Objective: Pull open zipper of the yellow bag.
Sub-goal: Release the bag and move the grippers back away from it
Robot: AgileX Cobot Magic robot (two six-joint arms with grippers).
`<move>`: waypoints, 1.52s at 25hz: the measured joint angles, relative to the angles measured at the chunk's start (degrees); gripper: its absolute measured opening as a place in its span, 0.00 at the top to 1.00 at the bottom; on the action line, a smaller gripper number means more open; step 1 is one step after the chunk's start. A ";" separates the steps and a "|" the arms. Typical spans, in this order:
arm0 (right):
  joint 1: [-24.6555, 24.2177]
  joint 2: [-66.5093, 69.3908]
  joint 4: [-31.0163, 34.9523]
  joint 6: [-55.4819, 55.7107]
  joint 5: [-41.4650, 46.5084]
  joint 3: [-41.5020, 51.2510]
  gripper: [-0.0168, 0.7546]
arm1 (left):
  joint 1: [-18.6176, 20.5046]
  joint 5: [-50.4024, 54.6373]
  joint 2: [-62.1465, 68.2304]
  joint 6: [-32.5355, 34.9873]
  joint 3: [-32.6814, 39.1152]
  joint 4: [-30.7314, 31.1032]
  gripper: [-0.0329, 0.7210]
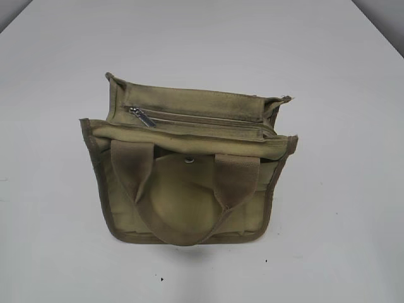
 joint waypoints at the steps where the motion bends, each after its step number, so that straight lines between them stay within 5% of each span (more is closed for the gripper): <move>1: 0.00 0.00 0.00 0.00 0.00 0.00 0.67 | 0.00 0.00 0.00 0.00 0.00 0.00 0.64; 11: 0.00 0.00 0.00 0.00 0.00 0.00 0.67 | 0.00 -0.83 1.07 0.00 -0.33 -3.34 0.64; 19: 0.00 6.22 1.86 0.00 -0.44 0.00 0.67 | 0.00 -13.07 23.66 0.35 -2.46 -24.18 0.64; 28: 6.83 21.95 2.63 -3.40 -8.20 -2.62 0.67 | -0.37 -14.02 55.59 13.12 -12.09 -50.10 0.64; 38: 11.27 44.43 8.96 -17.16 -15.85 -14.03 0.49 | -13.45 -15.26 74.29 14.43 -22.19 -51.68 0.62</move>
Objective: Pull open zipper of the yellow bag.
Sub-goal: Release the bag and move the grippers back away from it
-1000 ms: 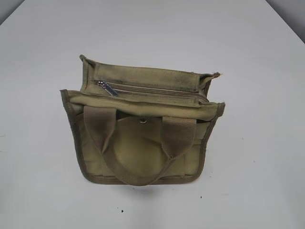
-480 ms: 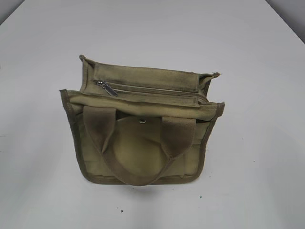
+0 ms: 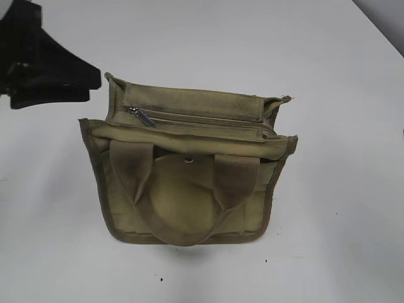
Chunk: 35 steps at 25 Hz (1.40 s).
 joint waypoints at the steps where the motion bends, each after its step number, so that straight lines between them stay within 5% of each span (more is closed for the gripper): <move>1: 0.95 2.80 0.14 -0.71 -0.22 -1.59 0.48 | -0.89 -0.34 1.22 0.00 -1.09 0.09 0.61; 15: 16.53 31.52 0.19 -5.18 -2.00 -21.96 0.47 | -4.26 -2.81 14.59 0.00 -8.43 2.11 0.57; 24: 24.12 44.23 0.39 -9.88 -5.36 -30.53 0.47 | -6.34 -8.34 14.99 4.05 -8.49 2.23 0.96; 32: 27.12 47.93 0.39 -11.70 -6.87 -34.24 0.47 | -6.41 -5.88 11.27 4.30 -8.49 5.84 0.95; 35: 27.12 48.00 0.39 -11.75 -6.93 -34.24 0.47 | -6.41 -5.48 9.50 2.58 -8.49 9.39 0.80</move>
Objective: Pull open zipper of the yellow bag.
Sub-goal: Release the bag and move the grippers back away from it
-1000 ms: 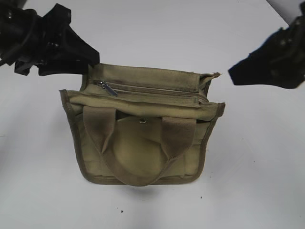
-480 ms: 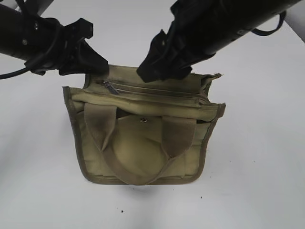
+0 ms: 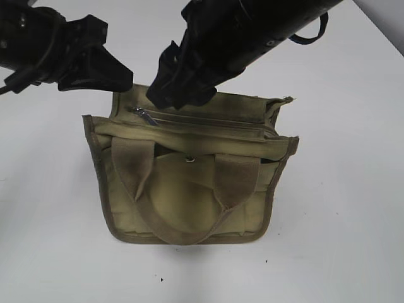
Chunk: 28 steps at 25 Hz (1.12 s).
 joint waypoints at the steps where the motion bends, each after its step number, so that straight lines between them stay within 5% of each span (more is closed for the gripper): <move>1: 0.00 0.00 0.00 0.00 -0.05 0.00 0.47 | 0.00 0.05 -0.15 -0.91 0.00 0.79 0.71; 5: 0.00 0.06 0.00 -0.02 -0.69 0.00 0.47 | 0.00 0.00 0.88 -3.21 0.00 2.13 0.48; 12: 0.00 0.10 0.00 -0.07 -0.91 -0.04 0.47 | 0.00 -1.92 6.64 -3.73 -0.40 0.53 0.45; 15: 0.00 0.22 0.00 -0.07 -0.96 -0.04 0.47 | 0.00 -2.04 7.90 -3.73 -2.33 -0.49 0.54; 21: 0.00 0.85 0.00 -0.21 -0.72 -0.11 0.47 | 0.00 0.49 8.20 -3.14 -6.33 -1.34 0.91; 28: 0.01 1.52 0.00 -0.44 -0.72 -0.11 0.47 | 0.00 4.60 8.27 -2.97 -7.53 -1.95 0.93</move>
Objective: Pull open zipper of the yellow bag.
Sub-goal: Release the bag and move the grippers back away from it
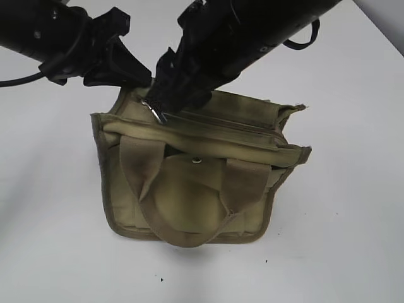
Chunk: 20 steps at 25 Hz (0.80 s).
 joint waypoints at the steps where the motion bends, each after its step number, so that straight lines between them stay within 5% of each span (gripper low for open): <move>1: 0.20 0.63 0.00 0.00 -0.06 0.00 0.47 | 0.00 0.28 -0.05 0.00 0.00 -0.33 0.93; 9: 0.66 4.51 -0.60 -0.11 -0.95 -0.01 0.47 | 0.00 2.19 -0.16 0.13 -0.17 -1.30 0.93; 20: 0.88 6.72 -6.38 5.43 -2.97 -0.35 0.63 | 0.00 3.50 -0.16 0.13 -0.29 -1.49 0.93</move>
